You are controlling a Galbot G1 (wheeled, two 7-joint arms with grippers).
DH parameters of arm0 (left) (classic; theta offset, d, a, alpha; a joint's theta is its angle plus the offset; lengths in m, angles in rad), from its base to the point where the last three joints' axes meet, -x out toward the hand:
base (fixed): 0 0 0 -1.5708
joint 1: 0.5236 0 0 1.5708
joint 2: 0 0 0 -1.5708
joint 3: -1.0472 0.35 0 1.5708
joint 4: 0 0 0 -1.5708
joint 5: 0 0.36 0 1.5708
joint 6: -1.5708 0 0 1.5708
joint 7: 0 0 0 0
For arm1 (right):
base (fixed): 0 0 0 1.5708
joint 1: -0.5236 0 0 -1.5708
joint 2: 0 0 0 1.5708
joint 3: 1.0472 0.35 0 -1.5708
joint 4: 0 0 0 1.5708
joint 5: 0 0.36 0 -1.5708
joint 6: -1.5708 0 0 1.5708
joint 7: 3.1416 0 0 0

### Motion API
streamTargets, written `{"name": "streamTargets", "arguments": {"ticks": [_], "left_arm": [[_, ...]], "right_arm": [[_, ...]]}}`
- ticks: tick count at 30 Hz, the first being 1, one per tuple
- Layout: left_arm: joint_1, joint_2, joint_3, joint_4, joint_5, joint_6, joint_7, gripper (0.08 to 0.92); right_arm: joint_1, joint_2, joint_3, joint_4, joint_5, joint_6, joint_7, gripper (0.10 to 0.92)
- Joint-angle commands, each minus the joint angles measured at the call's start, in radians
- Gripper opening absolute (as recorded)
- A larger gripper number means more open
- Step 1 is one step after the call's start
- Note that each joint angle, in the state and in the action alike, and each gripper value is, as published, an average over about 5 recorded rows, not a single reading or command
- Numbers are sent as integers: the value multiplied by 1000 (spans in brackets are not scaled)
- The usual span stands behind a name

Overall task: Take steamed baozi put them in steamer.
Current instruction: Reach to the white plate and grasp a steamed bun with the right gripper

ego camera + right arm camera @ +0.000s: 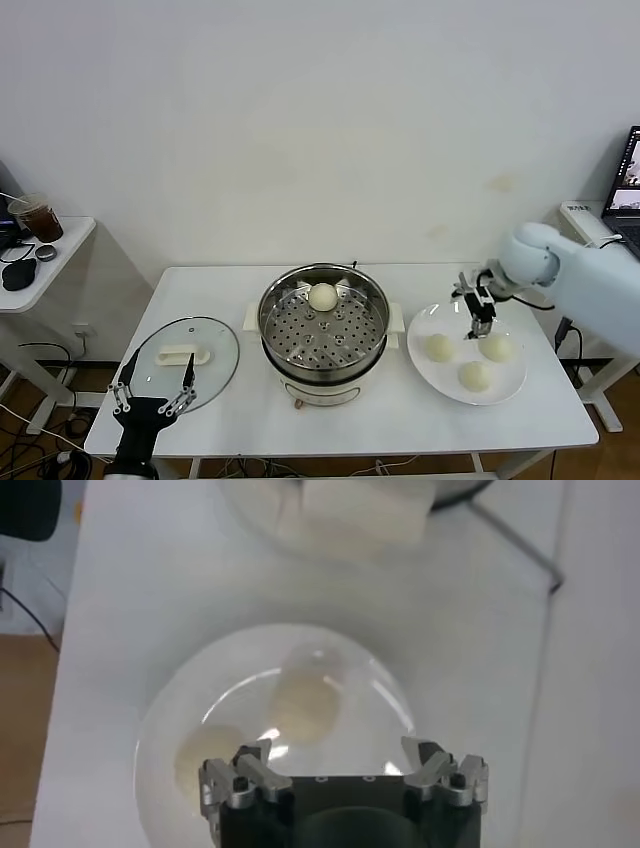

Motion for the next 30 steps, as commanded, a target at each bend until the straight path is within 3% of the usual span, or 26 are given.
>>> {"name": "streamTargets", "arguments": {"ticks": [1, 20, 24, 30], "left_arm": [[3, -1, -3, -2, 0, 0, 1, 823], [6, -5, -12, -2, 0, -4, -2, 823], [5, -7, -14, -1, 0, -4, -2, 823], [6, -6, -14, -2, -1, -5, -2, 823]], "right_arm": [[-157, 88, 105, -119, -70, 23, 11, 823], [-203, 194, 176, -248, -126, 68, 51, 809], [-202, 205, 185, -260, -137, 71, 52, 758], [-189, 195, 178, -235, -127, 57, 37, 606]]}}
